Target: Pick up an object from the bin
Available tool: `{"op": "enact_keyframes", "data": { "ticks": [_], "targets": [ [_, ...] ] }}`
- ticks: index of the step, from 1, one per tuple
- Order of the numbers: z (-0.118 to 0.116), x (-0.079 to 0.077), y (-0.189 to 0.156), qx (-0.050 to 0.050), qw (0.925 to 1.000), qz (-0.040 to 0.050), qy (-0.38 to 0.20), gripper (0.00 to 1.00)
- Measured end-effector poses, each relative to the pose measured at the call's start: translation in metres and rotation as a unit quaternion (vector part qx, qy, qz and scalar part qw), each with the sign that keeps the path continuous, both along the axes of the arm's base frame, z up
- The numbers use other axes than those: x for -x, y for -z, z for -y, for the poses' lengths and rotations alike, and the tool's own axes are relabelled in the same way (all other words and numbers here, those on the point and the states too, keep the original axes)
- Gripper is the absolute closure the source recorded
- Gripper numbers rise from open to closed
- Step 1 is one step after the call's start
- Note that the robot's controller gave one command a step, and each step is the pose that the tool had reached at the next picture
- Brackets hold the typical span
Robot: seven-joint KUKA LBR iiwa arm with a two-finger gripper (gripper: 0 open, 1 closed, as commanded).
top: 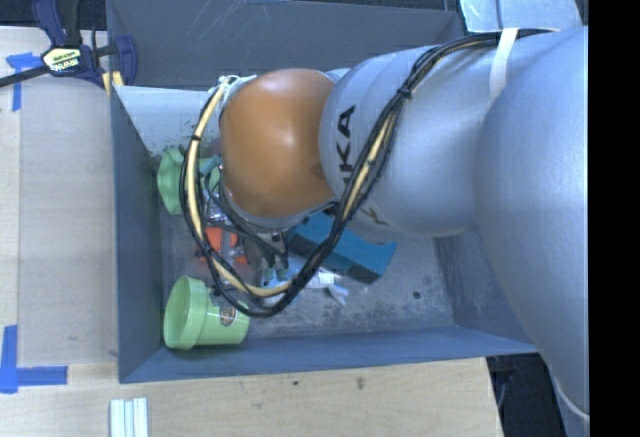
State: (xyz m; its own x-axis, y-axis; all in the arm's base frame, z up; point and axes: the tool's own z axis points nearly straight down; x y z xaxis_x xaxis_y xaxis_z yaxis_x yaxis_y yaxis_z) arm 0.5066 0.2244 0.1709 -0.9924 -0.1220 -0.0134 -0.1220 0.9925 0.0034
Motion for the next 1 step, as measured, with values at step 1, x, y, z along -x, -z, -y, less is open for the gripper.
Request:
{"op": "enact_keyframes", "data": {
  "ticks": [1],
  "targets": [
    [0.0130, -0.0105, 0.0153, 0.000, 0.9980, 0.0014, -0.063, 0.00]
  ]
}}
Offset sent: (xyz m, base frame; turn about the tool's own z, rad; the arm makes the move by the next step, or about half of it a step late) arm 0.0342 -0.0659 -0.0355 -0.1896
